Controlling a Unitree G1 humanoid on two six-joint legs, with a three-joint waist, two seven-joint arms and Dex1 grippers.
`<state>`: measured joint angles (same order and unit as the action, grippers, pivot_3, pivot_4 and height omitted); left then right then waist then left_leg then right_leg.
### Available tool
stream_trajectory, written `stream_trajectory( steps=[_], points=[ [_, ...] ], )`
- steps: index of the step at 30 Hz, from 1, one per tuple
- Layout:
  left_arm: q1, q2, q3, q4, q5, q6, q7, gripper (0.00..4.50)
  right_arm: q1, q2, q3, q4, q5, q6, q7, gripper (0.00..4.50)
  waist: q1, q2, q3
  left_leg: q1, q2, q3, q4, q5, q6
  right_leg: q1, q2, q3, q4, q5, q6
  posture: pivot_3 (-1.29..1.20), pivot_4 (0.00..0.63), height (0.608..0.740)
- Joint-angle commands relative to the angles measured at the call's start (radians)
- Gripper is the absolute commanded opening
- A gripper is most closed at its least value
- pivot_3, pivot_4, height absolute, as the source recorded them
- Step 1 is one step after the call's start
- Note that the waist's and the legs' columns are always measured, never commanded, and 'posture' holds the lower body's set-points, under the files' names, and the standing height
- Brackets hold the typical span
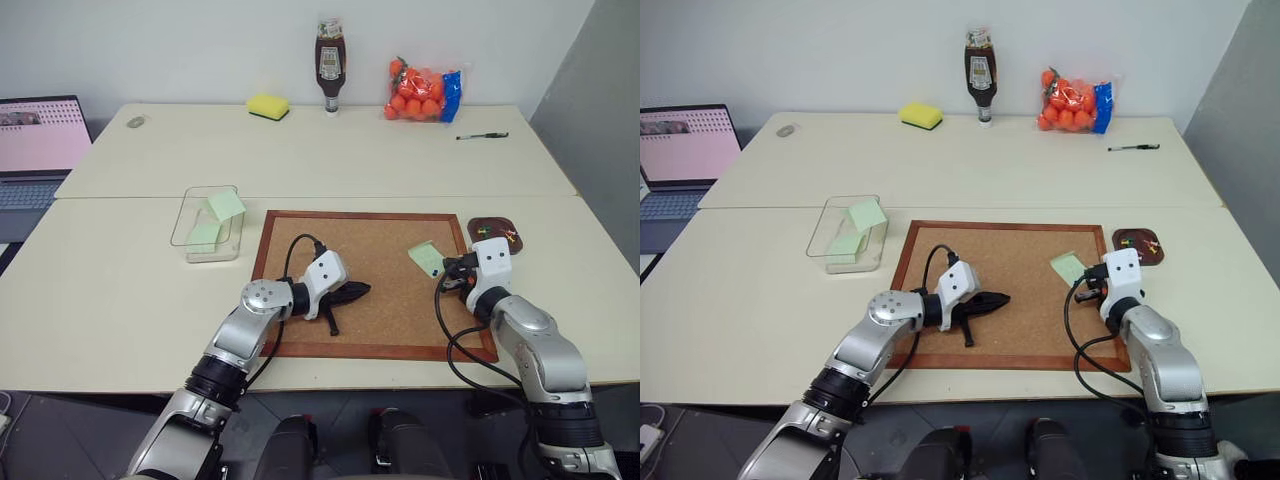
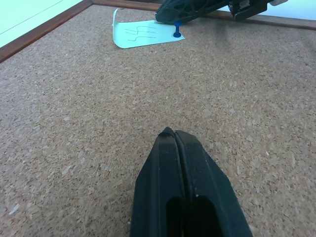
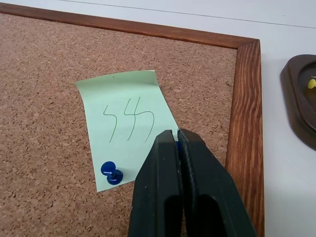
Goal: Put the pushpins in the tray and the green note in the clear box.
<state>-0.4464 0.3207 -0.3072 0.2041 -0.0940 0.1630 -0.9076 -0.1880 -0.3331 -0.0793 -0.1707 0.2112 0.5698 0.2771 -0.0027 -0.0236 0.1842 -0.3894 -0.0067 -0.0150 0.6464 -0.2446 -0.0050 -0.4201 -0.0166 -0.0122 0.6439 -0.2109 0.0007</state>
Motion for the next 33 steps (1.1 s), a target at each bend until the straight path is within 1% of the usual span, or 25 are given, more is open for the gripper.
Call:
stream_trajectory(
  steps=[1,8,20,25,28,33],
  points=[
    [0.011,0.009,-0.019,0.02,0.026,0.009,-0.004,0.0,-0.022,0.015,-0.045,-0.076,0.019,-0.051,-0.015,0.01,0.0,0.0,0.0,0.0,0.0,0.0,0.0,0.0,0.0,0.0,0.0,0.0,0.0,0.0,0.0,0.0,0.15,0.74],
    [0.013,0.012,-0.019,0.021,0.026,0.006,-0.006,0.0,-0.025,0.049,-0.084,-0.108,0.051,-0.029,-0.041,0.01,0.0,0.0,0.0,-0.001,0.0,0.0,0.0,0.0,0.0,-0.001,0.0,0.0,0.0,0.0,0.0,0.0,0.15,0.74],
    [0.011,0.013,-0.02,0.026,0.029,0.001,-0.005,0.0,-0.02,0.042,-0.124,-0.145,0.054,-0.021,-0.064,0.01,0.0,0.0,0.0,-0.001,0.001,-0.001,0.0,0.0,0.0,-0.001,0.0,0.0,0.0,0.0,0.0,0.0,0.15,0.74],
    [0.009,0.01,-0.022,0.031,0.03,-0.002,-0.006,0.0,-0.089,-0.017,-0.168,-0.008,0.003,-0.06,-0.1,0.01,-0.001,0.0,0.0,-0.001,0.0,0.0,0.0,0.0,0.0,-0.001,0.0,0.0,0.0,0.0,0.0,0.0,0.15,0.74],
    [0.007,0.006,-0.023,0.032,0.03,-0.003,-0.005,0.0,-0.163,-0.064,-0.178,0.147,-0.027,-0.098,-0.101,0.01,-0.002,0.0,0.0,-0.001,0.0,0.001,0.0,0.0,0.0,-0.001,0.0,0.0,0.0,0.0,0.0,0.0,0.15,0.74],
    [0.005,0.002,-0.024,0.035,0.03,-0.003,-0.003,0.0,-0.254,-0.103,-0.184,0.34,-0.041,-0.159,-0.085,0.01,-0.002,0.0,0.0,0.0,0.0,0.001,-0.001,0.0,0.0,0.0,0.002,0.0,0.0,0.0,0.0,0.0,0.15,0.74]
  ],
)
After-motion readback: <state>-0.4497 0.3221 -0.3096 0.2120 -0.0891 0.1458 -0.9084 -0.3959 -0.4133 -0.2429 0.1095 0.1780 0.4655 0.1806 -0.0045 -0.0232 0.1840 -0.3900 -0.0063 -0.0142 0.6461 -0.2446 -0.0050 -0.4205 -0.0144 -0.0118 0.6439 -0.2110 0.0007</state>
